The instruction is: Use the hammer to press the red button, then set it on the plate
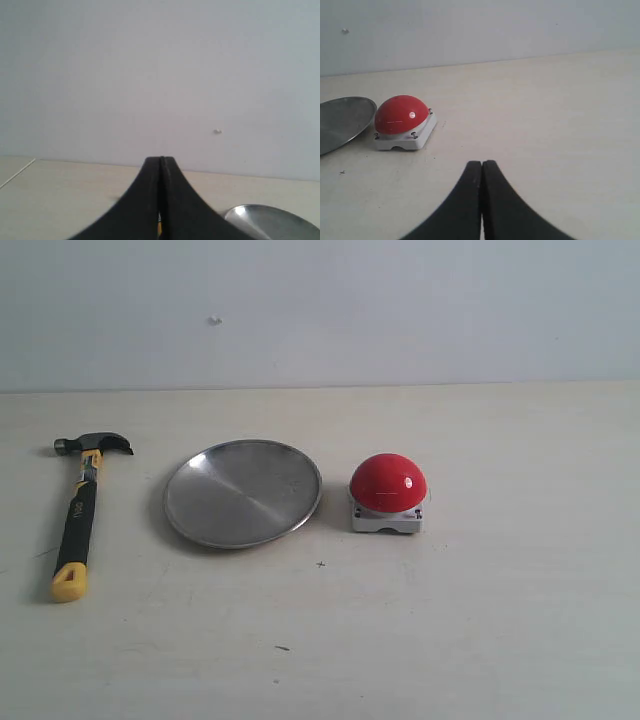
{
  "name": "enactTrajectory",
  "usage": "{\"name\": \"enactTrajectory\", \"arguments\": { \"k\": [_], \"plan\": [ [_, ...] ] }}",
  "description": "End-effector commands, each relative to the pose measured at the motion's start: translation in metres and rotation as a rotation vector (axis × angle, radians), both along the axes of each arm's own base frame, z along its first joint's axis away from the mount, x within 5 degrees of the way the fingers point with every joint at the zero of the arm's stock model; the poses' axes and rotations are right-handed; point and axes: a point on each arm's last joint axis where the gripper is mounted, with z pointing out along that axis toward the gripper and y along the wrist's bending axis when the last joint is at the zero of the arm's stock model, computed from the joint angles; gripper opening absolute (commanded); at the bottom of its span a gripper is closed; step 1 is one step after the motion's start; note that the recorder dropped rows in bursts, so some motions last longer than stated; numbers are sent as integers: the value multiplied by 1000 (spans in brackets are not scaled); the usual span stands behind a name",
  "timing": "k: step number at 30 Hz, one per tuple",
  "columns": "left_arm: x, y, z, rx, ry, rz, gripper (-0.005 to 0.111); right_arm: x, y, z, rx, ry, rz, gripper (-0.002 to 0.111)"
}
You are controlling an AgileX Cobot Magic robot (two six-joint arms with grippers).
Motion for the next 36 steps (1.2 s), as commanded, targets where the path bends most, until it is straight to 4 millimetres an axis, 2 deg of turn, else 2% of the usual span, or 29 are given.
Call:
{"name": "enactTrajectory", "arguments": {
  "k": [1,2,8,13,14,17,21,23,28,31,36],
  "plan": [
    [-1,0,3,-199,-35,-31,0,0,0,-1,2,-6,-7,0],
    [-1,0,3,-242,-35,-38,0,0,0,-1,2,-6,-7,0],
    [-2,-1,9,-238,-101,-51,0,0,0,-1,2,-6,-7,0],
    [-12,-2,34,-268,-388,-119,0,0,0,-1,2,-6,-7,0],
    [-12,-1,34,-313,-394,-115,0,0,0,-1,2,-6,-7,0],
    [-5,4,55,-395,-352,-75,0,0,0,-1,2,-6,-7,0],
    [25,4,85,-395,-158,-40,0,0,0,-1,2,-6,-7,0],
    [47,3,103,-393,-27,-30,0,0,0,-1,2,-6,-7,0],
    [100,-1,137,-224,303,-15,0,0,0,-1,2,-6,-7,0],
    [131,-3,147,-196,469,-20,0,0,0,-1,2,-6,-7,0],
    [178,-5,141,-124,716,-31,0,0,0,-1,2,-6,-7,0]
  ]
}}
